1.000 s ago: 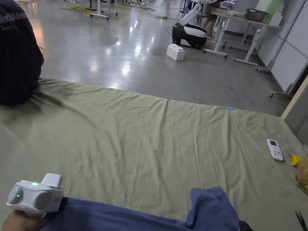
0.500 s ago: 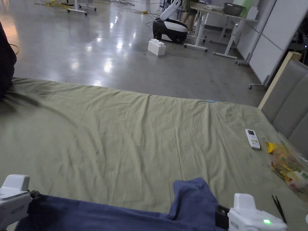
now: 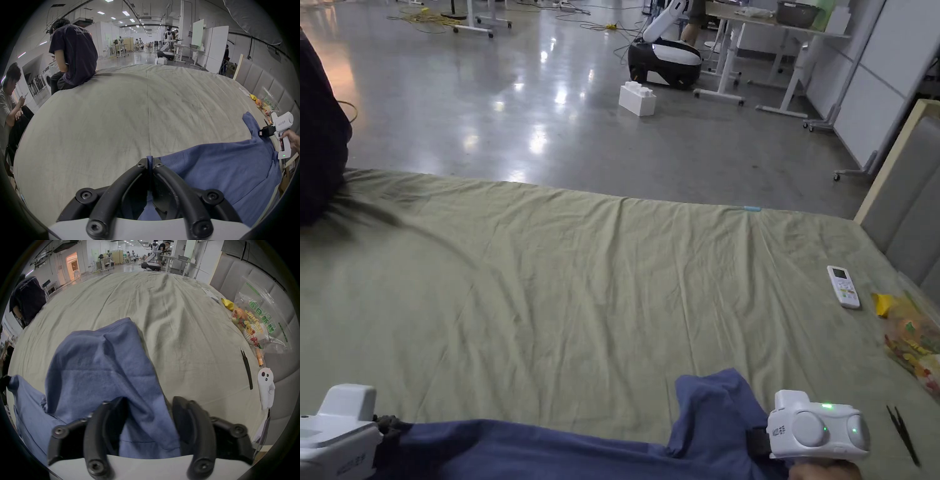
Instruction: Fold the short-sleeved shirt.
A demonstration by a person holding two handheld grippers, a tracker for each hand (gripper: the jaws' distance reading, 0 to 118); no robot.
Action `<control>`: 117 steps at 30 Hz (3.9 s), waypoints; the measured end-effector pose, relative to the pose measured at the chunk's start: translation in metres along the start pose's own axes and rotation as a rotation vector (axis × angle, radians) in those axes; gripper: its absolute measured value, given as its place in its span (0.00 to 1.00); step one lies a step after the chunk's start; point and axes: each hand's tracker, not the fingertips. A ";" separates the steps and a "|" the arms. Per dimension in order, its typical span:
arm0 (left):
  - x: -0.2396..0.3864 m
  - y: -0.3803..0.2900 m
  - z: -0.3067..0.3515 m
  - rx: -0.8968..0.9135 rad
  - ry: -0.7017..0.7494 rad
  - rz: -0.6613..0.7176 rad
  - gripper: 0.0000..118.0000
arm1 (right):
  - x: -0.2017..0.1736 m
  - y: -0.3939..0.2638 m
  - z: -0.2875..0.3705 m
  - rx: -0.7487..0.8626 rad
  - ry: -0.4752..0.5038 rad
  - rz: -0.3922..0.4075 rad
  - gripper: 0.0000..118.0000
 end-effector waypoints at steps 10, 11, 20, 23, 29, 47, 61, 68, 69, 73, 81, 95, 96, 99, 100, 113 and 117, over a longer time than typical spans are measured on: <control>-0.002 -0.006 0.012 0.018 0.003 0.017 0.04 | -0.001 -0.020 0.032 0.131 0.040 0.016 0.02; -0.004 -0.007 0.016 0.027 0.005 0.016 0.04 | -0.002 -0.025 0.051 0.156 0.049 0.000 0.02; -0.024 -0.016 0.075 0.103 -0.011 0.054 0.04 | 0.015 -0.064 0.141 0.315 0.053 0.002 0.02; -0.029 -0.026 0.097 0.122 -0.027 0.055 0.04 | 0.022 -0.085 0.159 0.322 0.048 0.008 0.02; -0.041 -0.056 0.128 0.129 -0.044 0.035 0.04 | 0.028 -0.139 0.192 0.306 0.028 0.040 0.02; -0.045 -0.190 0.119 -0.144 -0.033 -0.041 0.04 | 0.002 -0.271 0.158 0.071 0.007 0.072 0.02; -0.032 -0.147 0.133 0.016 -0.024 -0.006 0.59 | -0.029 -0.229 0.220 0.327 -0.130 0.116 0.89; 0.030 -0.073 0.146 0.290 0.005 -0.053 0.59 | -0.077 -0.172 0.235 0.686 -0.072 0.026 0.89; 0.041 -0.064 0.148 0.338 0.018 -0.049 0.59 | -0.085 -0.165 0.238 0.735 -0.067 0.003 0.89; 0.076 -0.038 0.164 0.481 0.025 -0.008 0.58 | -0.113 -0.141 0.245 0.876 -0.093 -0.007 0.88; 0.104 -0.021 0.190 0.708 0.106 -0.022 0.16 | -0.137 -0.118 0.266 1.072 -0.095 -0.034 0.32; 0.053 -0.018 0.197 0.658 0.147 0.041 0.03 | -0.146 -0.106 0.280 1.118 -0.054 0.026 0.00; 0.044 -0.017 0.195 0.612 0.110 0.038 0.03 | -0.145 -0.106 0.279 1.117 -0.052 0.031 0.00; 0.017 -0.023 0.196 0.494 0.040 0.070 0.03 | -0.144 -0.105 0.276 1.102 -0.055 0.050 0.00; 0.011 -0.025 0.197 0.454 0.002 0.086 0.03 | -0.144 -0.105 0.275 1.098 -0.055 0.053 0.00; -0.103 -0.109 0.130 -0.092 -0.354 0.328 0.86 | -0.148 -0.115 0.249 0.987 -0.057 0.098 0.00; -0.135 -0.134 0.099 -0.152 -0.490 0.483 0.86 | -0.150 -0.118 0.244 0.965 -0.059 0.117 0.00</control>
